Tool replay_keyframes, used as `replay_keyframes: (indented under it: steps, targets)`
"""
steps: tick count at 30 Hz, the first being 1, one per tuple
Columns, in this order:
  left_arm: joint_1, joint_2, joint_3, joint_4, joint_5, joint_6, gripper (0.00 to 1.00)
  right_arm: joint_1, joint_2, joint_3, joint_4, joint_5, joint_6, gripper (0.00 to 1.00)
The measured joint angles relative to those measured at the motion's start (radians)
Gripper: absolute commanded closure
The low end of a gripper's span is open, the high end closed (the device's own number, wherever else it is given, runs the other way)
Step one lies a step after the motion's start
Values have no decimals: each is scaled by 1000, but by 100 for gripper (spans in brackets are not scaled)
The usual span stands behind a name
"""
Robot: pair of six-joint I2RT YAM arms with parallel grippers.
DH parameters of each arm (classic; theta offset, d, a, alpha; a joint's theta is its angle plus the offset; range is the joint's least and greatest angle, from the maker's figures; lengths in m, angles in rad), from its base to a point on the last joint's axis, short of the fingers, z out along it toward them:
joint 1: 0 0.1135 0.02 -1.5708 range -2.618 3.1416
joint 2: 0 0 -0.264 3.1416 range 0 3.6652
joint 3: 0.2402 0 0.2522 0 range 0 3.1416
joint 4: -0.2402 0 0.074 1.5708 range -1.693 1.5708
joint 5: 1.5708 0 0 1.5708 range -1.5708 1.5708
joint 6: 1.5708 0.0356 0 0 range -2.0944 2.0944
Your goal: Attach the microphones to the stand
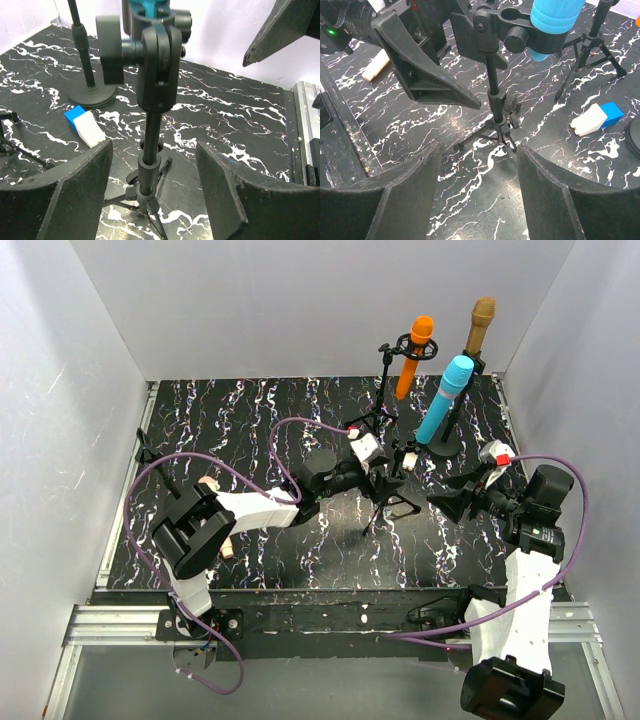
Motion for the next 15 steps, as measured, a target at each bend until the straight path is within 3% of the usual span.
replay_keyframes:
  steps: [2, 7, 9, 15]
  targets:
    - [0, 0, 9, 8, 0, -11, 39, -3, 0, 0, 0, 0, 0, 31]
    - [0, 11, 36, 20, 0, -23, 61, -10, 0, 0, 0, 0, 0, 31]
    - [0, 17, 43, 18, 0, -21, 64, -11, 0, 0, 0, 0, 0, 31]
    - [0, 17, 45, 16, 5, -4, 92, -14, 0, 0, 0, 0, 1, 31]
